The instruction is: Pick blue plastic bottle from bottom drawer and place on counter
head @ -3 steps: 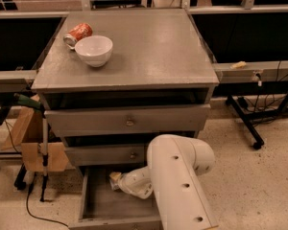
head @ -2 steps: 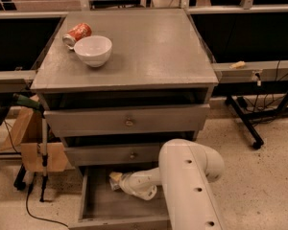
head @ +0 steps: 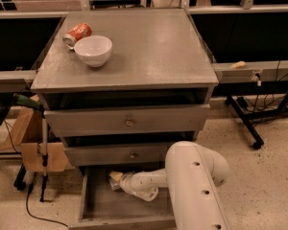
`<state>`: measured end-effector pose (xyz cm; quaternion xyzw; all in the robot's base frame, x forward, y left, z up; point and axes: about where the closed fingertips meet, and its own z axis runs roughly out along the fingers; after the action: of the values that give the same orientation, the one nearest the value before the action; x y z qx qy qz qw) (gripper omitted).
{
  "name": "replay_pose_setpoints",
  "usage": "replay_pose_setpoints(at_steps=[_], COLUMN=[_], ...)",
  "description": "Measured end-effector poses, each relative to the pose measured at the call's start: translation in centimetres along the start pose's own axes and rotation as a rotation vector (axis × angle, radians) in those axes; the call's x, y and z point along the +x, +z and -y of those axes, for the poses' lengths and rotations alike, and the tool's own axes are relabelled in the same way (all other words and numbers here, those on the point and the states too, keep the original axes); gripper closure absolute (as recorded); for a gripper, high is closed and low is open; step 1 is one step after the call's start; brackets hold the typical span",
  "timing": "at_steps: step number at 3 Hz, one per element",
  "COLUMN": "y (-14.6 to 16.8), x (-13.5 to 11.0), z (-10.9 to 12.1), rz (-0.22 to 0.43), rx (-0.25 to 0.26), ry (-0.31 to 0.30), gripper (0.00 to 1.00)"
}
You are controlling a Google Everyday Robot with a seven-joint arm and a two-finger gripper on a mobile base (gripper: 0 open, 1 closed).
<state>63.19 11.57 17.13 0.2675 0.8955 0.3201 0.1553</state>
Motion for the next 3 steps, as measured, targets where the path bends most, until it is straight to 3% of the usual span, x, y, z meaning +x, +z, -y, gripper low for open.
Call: replay_pose_setpoints(at_steps=[1, 2, 3], y=[-0.1, 1.6, 1.8], x=[-0.1, -0.6, -0.9], z=[-0.6, -1.8, -1.6], rz=[0.019, 0.014, 0.015], rx=[0.013, 0.068, 0.078], ry=[-0.014, -0.038, -0.032], gripper=[0.21, 0.22, 0.22])
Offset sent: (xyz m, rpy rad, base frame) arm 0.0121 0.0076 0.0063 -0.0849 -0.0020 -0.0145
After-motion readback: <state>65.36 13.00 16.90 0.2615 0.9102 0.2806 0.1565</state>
